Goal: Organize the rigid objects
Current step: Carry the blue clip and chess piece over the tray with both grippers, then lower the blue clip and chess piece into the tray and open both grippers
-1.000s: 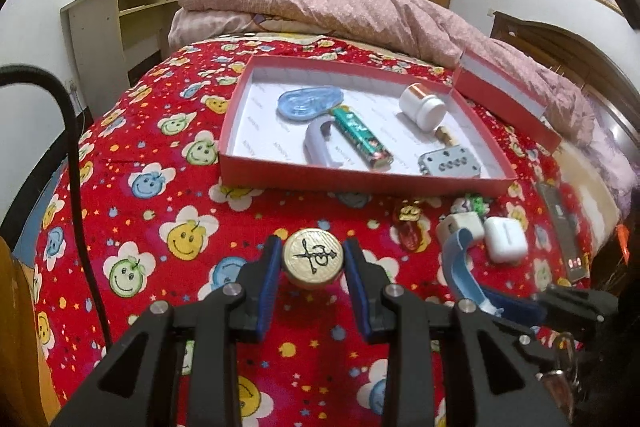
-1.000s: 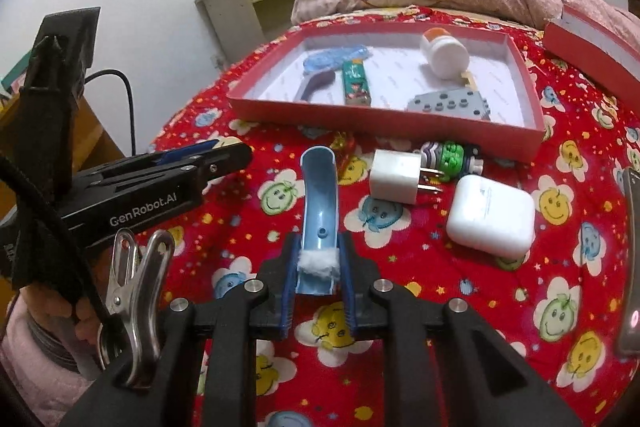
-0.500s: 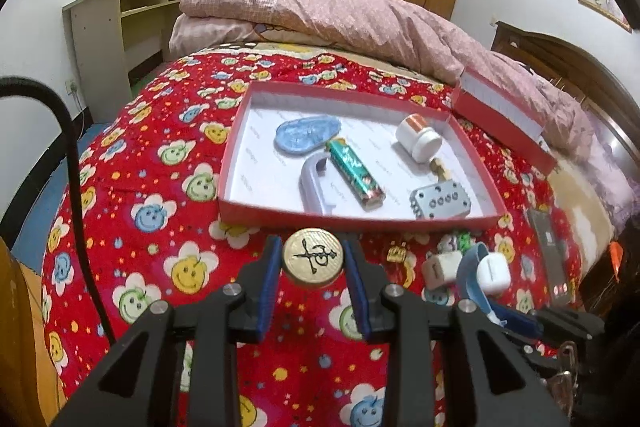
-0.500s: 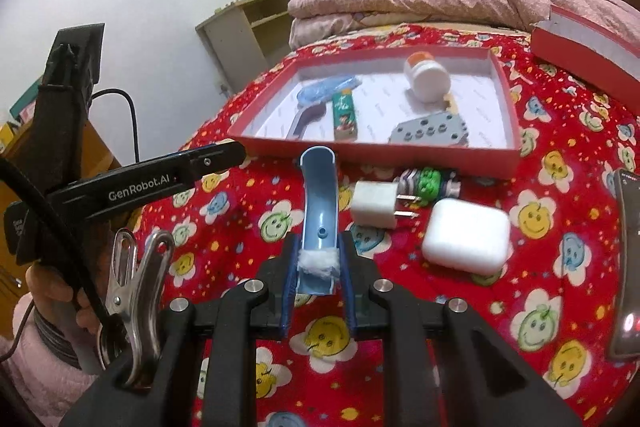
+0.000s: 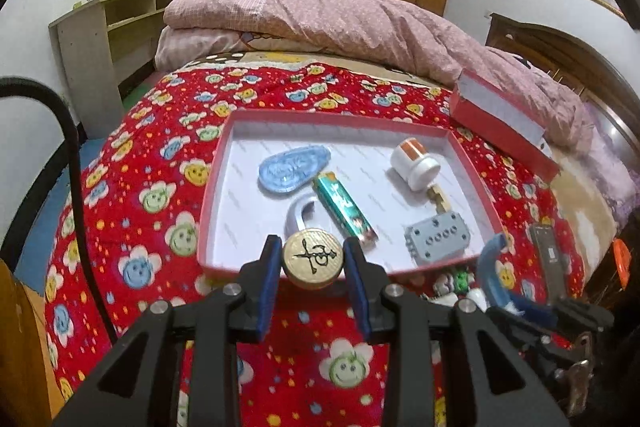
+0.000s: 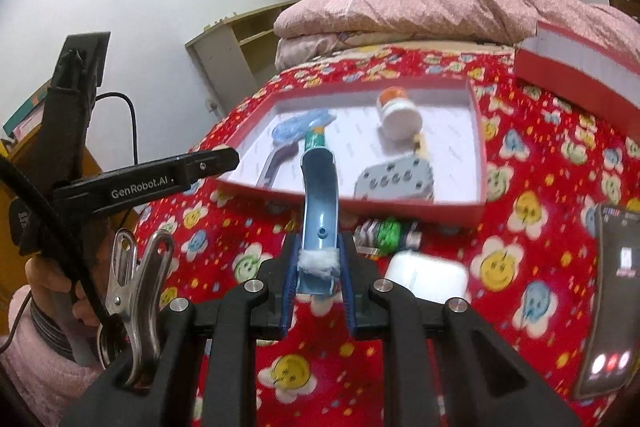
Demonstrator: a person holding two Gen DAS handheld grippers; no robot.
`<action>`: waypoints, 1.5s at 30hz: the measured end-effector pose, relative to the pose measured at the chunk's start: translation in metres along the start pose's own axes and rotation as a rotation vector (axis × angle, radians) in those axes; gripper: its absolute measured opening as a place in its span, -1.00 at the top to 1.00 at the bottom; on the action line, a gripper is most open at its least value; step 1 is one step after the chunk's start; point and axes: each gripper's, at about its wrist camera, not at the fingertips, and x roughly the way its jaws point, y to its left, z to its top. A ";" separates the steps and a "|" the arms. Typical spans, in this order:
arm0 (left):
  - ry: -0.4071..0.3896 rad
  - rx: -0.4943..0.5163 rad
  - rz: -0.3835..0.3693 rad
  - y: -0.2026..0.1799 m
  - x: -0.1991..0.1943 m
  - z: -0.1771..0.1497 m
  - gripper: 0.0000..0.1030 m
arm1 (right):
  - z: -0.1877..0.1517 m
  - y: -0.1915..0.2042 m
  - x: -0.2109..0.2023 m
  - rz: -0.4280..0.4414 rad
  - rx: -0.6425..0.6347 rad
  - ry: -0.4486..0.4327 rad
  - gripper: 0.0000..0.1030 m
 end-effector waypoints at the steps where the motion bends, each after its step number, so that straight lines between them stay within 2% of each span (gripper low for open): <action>1: -0.001 0.002 0.003 0.000 0.002 0.003 0.36 | 0.004 -0.001 0.000 -0.006 -0.003 -0.005 0.61; 12: 0.009 -0.005 0.027 0.008 0.030 0.020 0.36 | 0.037 -0.026 0.015 -0.060 0.031 -0.032 0.61; 28: 0.009 0.017 0.099 0.012 0.070 0.020 0.36 | 0.047 -0.058 0.049 -0.186 0.047 -0.030 0.61; 37: -0.039 0.051 0.126 0.006 0.075 0.020 0.36 | 0.045 -0.064 0.060 -0.197 0.047 -0.022 0.61; 45: -0.055 0.037 0.112 0.008 0.077 0.023 0.34 | 0.043 -0.068 0.063 -0.190 0.056 -0.023 0.56</action>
